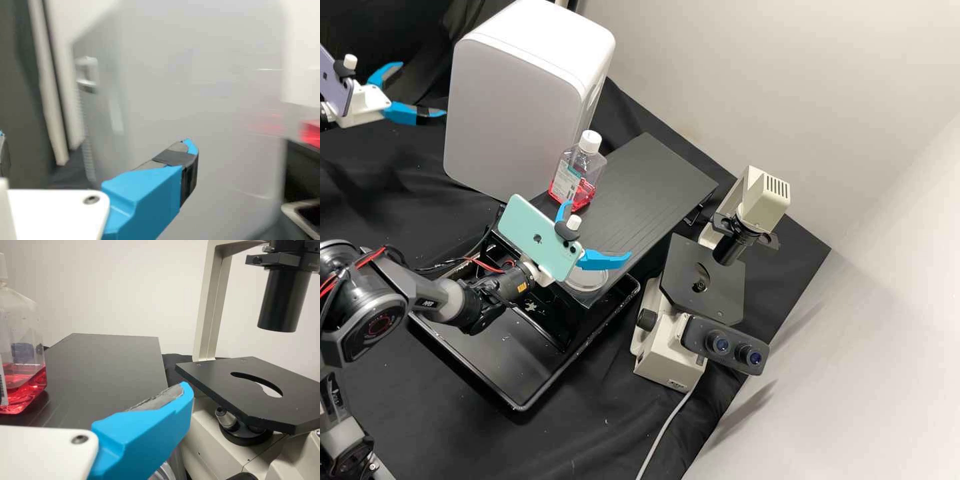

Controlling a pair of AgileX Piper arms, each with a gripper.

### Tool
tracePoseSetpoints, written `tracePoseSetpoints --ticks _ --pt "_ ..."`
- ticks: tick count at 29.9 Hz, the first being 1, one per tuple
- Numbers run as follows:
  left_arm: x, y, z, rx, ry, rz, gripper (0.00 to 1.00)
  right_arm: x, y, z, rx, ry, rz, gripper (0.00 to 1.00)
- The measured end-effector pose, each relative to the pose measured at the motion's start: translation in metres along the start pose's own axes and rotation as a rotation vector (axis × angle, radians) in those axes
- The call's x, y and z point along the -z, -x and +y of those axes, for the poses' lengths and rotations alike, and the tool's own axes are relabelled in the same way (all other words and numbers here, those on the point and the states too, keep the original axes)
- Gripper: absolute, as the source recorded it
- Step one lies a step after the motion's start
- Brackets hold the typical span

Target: Place the lid on the petri dish

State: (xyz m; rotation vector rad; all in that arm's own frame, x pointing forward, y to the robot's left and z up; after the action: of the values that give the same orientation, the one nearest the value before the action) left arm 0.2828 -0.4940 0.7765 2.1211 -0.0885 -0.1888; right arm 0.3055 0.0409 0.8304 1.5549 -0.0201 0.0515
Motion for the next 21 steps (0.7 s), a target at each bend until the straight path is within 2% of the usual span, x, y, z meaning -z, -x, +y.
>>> tracePoseSetpoints --ticks 4,7,8,13,16,21 --pt "-0.015 0.011 -0.0103 -0.001 0.028 -0.084 1.00 0.000 0.000 0.000 0.000 0.000 0.000 1.00" --pt "-0.021 0.021 -0.0198 0.008 0.040 -0.138 1.00 0.000 0.000 0.000 0.000 0.000 0.000 1.00" --pt "-0.023 0.024 -0.0228 0.022 0.045 -0.155 1.00 0.000 0.000 0.000 0.000 0.000 0.000 1.00" --pt "-0.031 0.040 -0.0377 0.107 0.032 -0.244 1.00 0.000 0.000 0.000 0.000 0.000 0.000 1.00" --pt "-0.033 0.046 -0.0389 0.120 0.025 -0.265 1.00 0.000 0.000 0.000 0.000 0.000 0.000 1.00" --pt "-0.035 0.053 -0.0364 0.113 0.026 -0.277 1.00 0.000 0.000 0.000 0.000 0.000 0.000 1.00"
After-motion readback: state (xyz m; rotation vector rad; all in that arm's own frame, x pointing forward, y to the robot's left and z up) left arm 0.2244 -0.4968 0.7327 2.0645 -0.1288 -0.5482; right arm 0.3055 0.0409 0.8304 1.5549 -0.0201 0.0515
